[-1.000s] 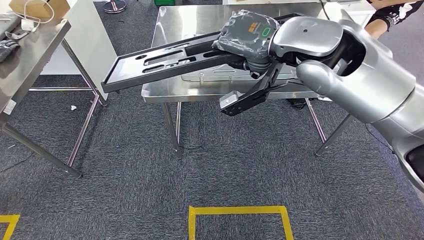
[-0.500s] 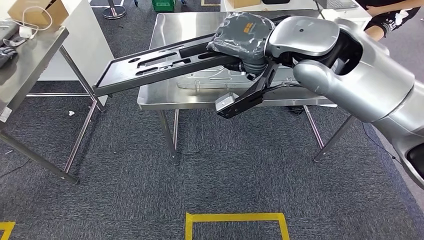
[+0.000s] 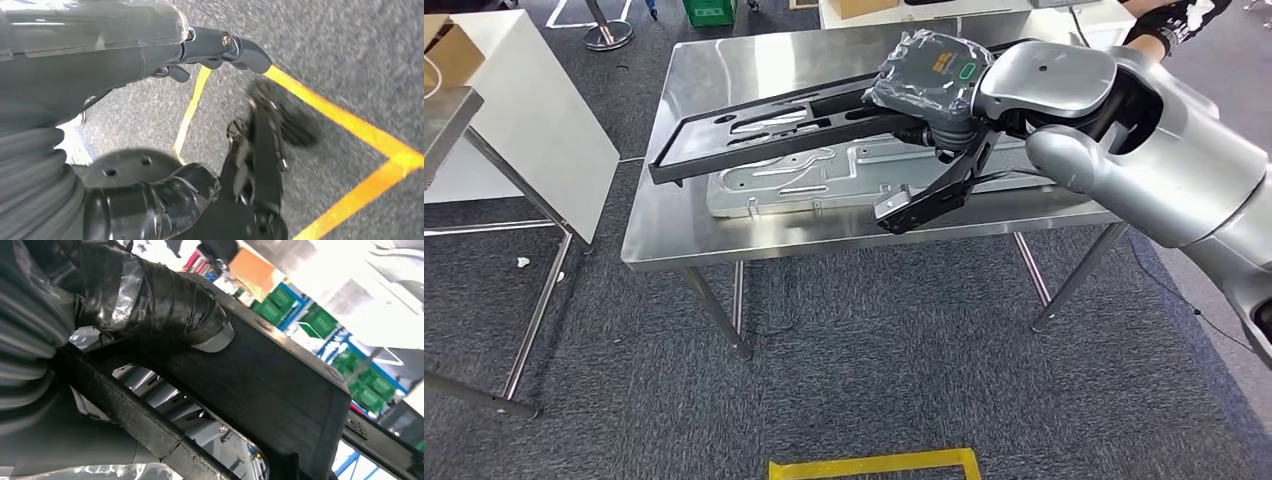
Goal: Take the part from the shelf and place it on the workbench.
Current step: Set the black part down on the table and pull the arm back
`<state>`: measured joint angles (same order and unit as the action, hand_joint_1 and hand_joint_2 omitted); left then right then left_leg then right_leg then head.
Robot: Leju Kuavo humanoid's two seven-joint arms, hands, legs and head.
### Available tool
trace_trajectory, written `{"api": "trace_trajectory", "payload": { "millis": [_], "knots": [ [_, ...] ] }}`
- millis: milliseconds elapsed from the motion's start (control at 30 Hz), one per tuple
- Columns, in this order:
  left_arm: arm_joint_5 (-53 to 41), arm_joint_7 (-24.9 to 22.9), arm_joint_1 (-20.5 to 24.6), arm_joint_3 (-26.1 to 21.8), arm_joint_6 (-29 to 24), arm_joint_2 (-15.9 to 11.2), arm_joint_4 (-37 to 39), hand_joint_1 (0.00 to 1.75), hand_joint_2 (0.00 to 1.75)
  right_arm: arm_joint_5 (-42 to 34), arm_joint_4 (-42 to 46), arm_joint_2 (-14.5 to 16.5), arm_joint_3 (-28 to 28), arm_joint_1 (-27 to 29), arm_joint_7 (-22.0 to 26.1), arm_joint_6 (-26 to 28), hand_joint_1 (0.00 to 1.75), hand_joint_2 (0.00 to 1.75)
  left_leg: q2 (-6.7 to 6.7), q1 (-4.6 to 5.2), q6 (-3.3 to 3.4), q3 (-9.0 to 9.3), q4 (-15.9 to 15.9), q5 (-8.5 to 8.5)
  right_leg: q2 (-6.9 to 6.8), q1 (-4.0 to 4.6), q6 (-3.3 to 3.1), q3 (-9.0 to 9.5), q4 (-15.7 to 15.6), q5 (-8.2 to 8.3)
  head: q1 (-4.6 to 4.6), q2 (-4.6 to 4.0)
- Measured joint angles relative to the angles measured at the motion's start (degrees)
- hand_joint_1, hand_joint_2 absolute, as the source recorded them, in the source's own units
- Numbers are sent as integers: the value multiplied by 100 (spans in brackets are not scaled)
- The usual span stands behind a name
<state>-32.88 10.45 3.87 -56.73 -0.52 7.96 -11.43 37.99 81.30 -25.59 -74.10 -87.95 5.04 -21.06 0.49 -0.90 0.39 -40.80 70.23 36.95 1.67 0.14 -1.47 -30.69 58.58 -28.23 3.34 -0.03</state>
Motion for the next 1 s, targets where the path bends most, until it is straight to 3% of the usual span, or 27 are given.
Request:
{"api": "trace_trajectory", "payload": {
  "millis": [33,67,100,133,167,233,300,400,433,467,500,567,633,700,800,900,933,1000],
  "knots": [
    [1,-5,-14,-4,0,-8,0,0,175,-2,-6,-1,-13,10,-1,2,175,175,-38,104,176,-24,-345,-356,17,53,-32,115,-36,-79,2,1],
    [1,-8,-32,-9,1,-30,1,0,175,-4,-27,-29,-34,22,-2,8,175,175,-129,215,364,-28,-714,-919,32,100,-53,222,-52,-159,16,0],
    [2,-7,-49,-14,1,-44,2,0,175,-7,-43,-39,-61,40,-3,20,175,175,-204,303,509,-5,-1009,-1415,51,113,-60,289,-77,-222,25,-1],
    [2,3,-56,-20,2,-56,4,0,175,-10,-57,-51,-89,61,0,33,175,175,-265,375,593,19,-1199,-1789,76,99,-49,321,-96,-268,33,-1],
    [3,19,-52,-26,3,-62,4,0,175,-11,-69,-63,-116,80,2,46,175,175,-305,414,619,41,-1280,-1955,100,82,-20,346,-114,-297,38,-1],
    [3,66,-23,-41,9,-51,3,0,175,-14,-66,-58,-113,102,-1,62,175,175,-273,404,590,140,-1384,-1927,116,58,40,381,-164,-351,27,0],
    [11,99,-14,-69,14,-50,2,0,175,-15,-67,-78,-71,81,-13,72,175,175,-247,345,571,280,-1534,-1886,35,68,106,276,87,-507,31,-1],
    [17,111,1,-107,15,-44,2,0,175,-16,-69,-100,-69,92,-17,76,175,175,-212,265,511,404,-1569,-1758,-71,-17,249,-415,1143,-831,36,1],
    [14,111,6,-110,17,-39,2,0,175,-17,-71,-106,-87,128,-15,74,175,175,-205,239,482,432,-1539,-1702,-83,-58,298,-615,1359,-816,37,1],
    [12,111,7,-111,19,-32,2,0,175,-18,-72,-112,-107,161,-13,72,175,175,-199,214,452,459,-1495,-1644,-93,-98,343,-722,1376,-679,38,1],
    [11,111,7,-114,20,-25,2,0,175,-20,-73,-116,-123,177,-11,72,175,175,-196,190,419,481,-1435,-1580,-106,-137,384,-727,1183,-430,38,0],
    [11,111,5,-120,19,-10,2,0,175,-30,-72,-124,-141,152,-9,73,175,175,-196,158,332,492,-1288,-1447,-134,-182,432,-570,531,63,39,0],
    [11,109,9,-129,15,-2,2,0,175,-46,-68,-131,-141,102,-10,72,175,175,-201,147,252,453,-1161,-1360,-135,-167,377,-436,158,199,36,0],
    [8,106,14,-139,17,2,2,0,175,-62,-61,-134,-139,74,-13,67,175,175,-202,146,247,424,-1118,-1335,-116,-139,298,-403,120,160,32,-1],
    [-3,115,14,-149,30,-9,1,0,175,-97,-56,-140,-133,35,-21,56,175,175,-189,178,304,488,-1220,-1326,-100,-171,306,-361,64,240,32,0],
    [-15,123,15,-154,29,-16,0,0,175,-116,-46,-153,-118,-11,-26,52,175,175,-156,196,435,853,-1697,-1349,-128,-189,340,-336,181,382,35,0],
    [-21,118,18,-156,27,-14,0,0,175,-122,-42,-155,-113,-49,-27,51,175,175,-142,178,462,973,-1809,-1356,-124,-183,327,-406,304,298,34,0],
    [-44,96,22,-168,15,-9,0,0,175,-142,-34,-156,-105,-111,-31,52,175,175,-103,126,469,1103,-1884,-1370,-110,-183,311,-729,796,-5,32,0]
  ]
}}
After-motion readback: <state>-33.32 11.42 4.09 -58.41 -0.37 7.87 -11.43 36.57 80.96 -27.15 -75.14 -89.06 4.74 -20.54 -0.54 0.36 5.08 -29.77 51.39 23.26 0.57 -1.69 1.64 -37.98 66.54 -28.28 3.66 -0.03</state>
